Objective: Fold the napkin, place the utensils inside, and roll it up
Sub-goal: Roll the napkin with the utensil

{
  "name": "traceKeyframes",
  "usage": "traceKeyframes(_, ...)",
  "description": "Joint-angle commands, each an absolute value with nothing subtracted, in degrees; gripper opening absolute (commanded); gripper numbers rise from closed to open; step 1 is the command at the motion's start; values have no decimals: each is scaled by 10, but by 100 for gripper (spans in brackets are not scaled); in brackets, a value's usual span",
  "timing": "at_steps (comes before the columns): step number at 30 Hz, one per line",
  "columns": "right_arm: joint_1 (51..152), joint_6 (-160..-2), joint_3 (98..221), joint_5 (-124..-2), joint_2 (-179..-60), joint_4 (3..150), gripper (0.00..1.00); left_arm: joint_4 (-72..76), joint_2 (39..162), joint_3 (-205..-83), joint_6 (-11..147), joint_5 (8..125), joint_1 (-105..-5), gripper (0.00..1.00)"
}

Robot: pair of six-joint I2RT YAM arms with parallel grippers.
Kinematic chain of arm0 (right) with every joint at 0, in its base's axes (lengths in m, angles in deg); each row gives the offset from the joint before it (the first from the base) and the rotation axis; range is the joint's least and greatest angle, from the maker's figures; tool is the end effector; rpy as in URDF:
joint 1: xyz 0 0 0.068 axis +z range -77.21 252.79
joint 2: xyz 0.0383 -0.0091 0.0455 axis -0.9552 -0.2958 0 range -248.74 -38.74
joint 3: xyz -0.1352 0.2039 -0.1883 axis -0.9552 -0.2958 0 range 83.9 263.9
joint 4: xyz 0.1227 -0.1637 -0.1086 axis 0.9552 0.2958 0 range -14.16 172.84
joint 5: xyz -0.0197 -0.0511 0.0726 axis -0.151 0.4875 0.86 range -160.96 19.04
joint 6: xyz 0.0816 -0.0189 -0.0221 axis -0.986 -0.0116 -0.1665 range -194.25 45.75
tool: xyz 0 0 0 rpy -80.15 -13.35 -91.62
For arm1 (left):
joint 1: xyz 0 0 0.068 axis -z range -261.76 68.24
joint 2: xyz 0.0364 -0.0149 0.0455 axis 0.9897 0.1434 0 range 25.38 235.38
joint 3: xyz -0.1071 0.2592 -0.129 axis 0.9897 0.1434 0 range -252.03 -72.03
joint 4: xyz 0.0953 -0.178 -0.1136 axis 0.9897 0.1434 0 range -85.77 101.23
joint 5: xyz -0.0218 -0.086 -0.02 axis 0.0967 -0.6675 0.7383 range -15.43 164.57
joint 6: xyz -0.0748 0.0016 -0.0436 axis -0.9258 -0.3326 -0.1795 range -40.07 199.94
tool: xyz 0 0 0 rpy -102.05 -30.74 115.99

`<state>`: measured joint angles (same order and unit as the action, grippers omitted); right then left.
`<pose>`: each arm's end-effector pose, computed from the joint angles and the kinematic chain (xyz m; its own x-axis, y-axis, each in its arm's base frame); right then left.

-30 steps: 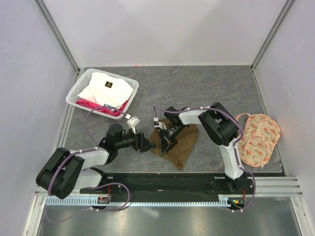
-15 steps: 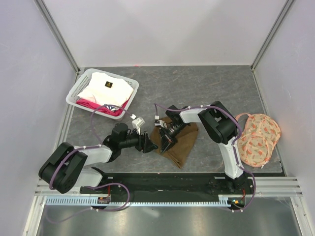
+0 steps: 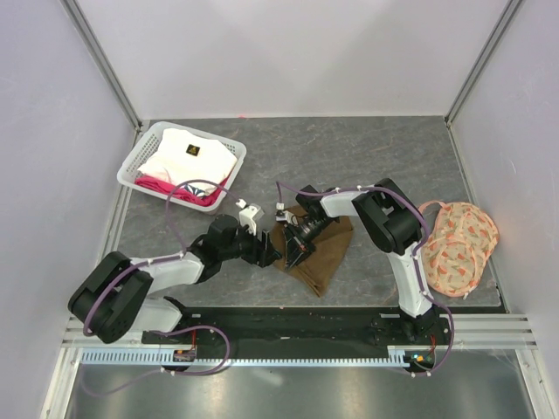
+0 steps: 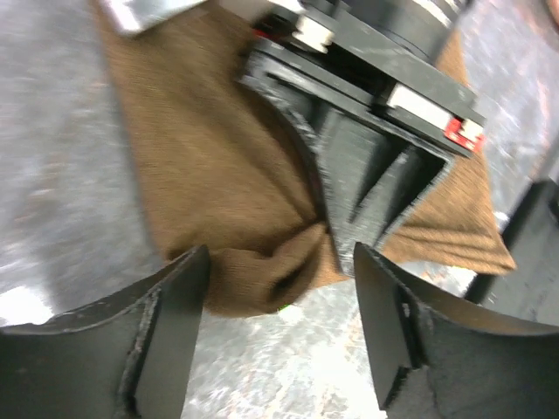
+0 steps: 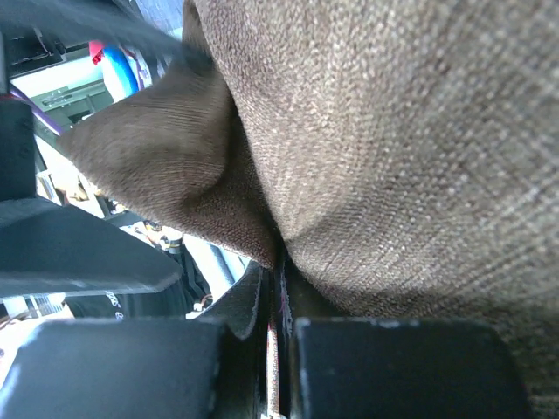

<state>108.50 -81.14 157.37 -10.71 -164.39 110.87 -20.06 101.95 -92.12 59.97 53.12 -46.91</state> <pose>0.2689 0.2750 0.1148 -0.8441 -0.5333 0.0556 -0.2244 0.4454 0.8668 0.1814 -0.1606 0.1845 -0.6792 0.0856 -0.7290 0.5893 0.6556 -0.4721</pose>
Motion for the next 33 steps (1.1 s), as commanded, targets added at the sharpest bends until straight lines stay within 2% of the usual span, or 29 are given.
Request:
traceKeyframes(1,1076,-807,1574,-141,-1664,1099,0,-154,970,-937,600,643,-471,78)
traceKeyframes(11,1062,-813,1575,-130,-1673,1098,0,-93,916,-933,584,665,-473,81)
traceKeyframes(17,1058,-816,1576,-135,-1671,1099,0,-134,880,-888,568,633,-473,81)
traceKeyframes(24,1057,-818,1570,-139,-1665,1099,0,-149,973,-923,576,637,-477,80)
traceKeyframes(33,1058,-821,1575,-141,-1668,1099,0,-225,1023,-932,566,605,-481,77)
